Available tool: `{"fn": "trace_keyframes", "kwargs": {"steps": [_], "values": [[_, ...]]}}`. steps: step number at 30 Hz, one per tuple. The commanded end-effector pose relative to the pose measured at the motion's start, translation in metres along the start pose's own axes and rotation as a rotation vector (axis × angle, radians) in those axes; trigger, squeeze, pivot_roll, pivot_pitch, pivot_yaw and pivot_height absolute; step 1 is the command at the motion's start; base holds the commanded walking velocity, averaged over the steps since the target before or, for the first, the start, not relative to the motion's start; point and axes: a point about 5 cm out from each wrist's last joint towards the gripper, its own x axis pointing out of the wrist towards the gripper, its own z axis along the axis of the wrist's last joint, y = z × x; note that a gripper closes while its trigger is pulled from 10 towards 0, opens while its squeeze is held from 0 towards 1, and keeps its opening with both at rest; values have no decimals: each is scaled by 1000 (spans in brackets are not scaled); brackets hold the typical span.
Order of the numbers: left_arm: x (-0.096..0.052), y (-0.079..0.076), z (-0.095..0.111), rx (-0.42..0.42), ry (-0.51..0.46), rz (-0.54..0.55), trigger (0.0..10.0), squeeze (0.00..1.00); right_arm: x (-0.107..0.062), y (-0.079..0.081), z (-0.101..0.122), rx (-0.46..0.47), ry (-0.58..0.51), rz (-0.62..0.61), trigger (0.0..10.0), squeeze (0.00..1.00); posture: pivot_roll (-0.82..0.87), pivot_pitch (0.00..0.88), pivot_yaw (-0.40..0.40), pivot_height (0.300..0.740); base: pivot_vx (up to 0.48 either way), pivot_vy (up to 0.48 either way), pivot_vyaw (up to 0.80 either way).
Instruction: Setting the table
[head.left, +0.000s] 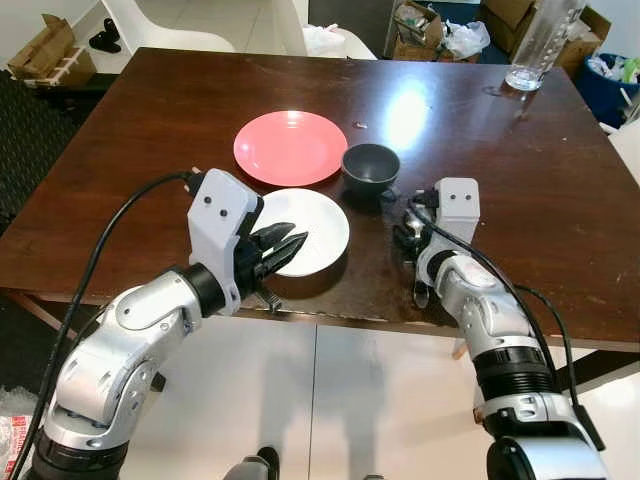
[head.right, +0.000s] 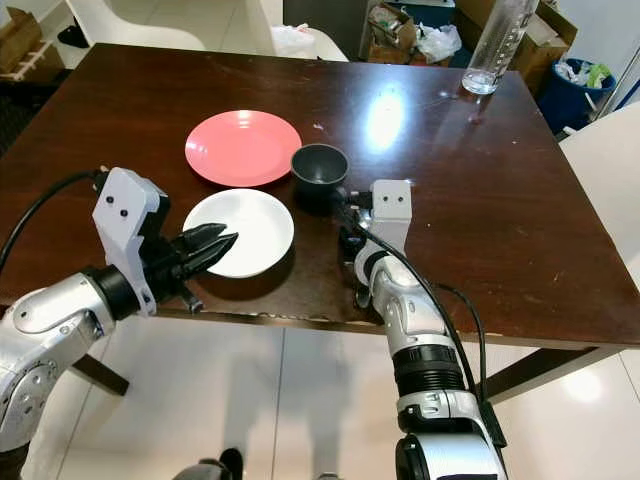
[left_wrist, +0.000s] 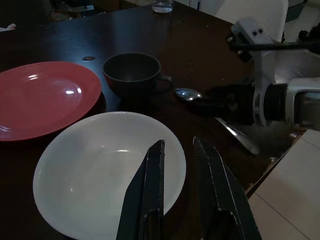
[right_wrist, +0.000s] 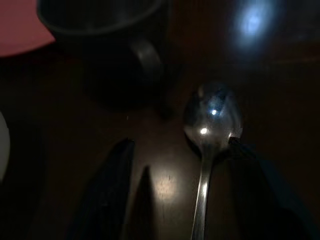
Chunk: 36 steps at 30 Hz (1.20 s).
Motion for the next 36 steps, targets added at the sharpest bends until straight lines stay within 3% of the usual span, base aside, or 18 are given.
{"fn": "trace_keyframes", "kwargs": {"steps": [1,5,7,10,13,14,15,16,18,23,28,31,36], "values": [[-1,-3,-7,-15,20,-1,10000,0,-9,-6,6,-52,-75,-14,10000,0,37,120,74,740,0,0,0],[-1,-2,-10,-21,24,22,10000,0,-23,-6,14,-162,-181,-2,10000,0,31,116,77,740,0,0,0],[-4,1,-15,-35,31,60,10000,0,-42,4,18,-141,-302,42,10000,0,21,113,78,740,0,0,0],[-7,4,-17,-40,30,90,10000,0,-54,9,20,-121,-374,52,10000,0,18,111,78,740,0,0,0],[-14,14,-20,-14,14,240,10000,0,-70,16,15,-95,-428,36,10000,0,4,110,77,740,0,0,0],[-14,14,-20,-14,14,240,10000,0,-70,16,15,-95,-428,36,10000,0,4,110,77,740,0,0,0],[-31,23,-27,4,10,405,10000,0,-92,19,5,-103,-473,-36,10000,0,0,100,67,740,0,0,0],[-38,23,-29,6,15,439,10000,0,-99,20,2,-109,-485,-63,10000,0,0,99,66,740,0,0,0],[-49,21,-37,-20,43,473,10000,0,-109,19,-3,-114,-492,-110,10000,0,-3,94,62,740,0,0,0],[-56,15,-53,-19,91,505,10000,0,-110,16,-15,-156,-476,-138,10000,0,-14,67,55,740,0,0,0],[-77,28,-95,-2,195,744,10000,0,-108,10,-43,-216,-406,-133,10000,0,-23,43,46,740,0,0,0],[-88,29,-109,-13,234,817,10000,0,-112,8,-55,-212,-359,-102,10000,0,-25,31,24,740,0,0,0],[-92,18,-118,-43,262,780,10000,0,-120,4,-74,-219,-287,-92,10000,0,-29,27,14,740,0,0,0]]}}
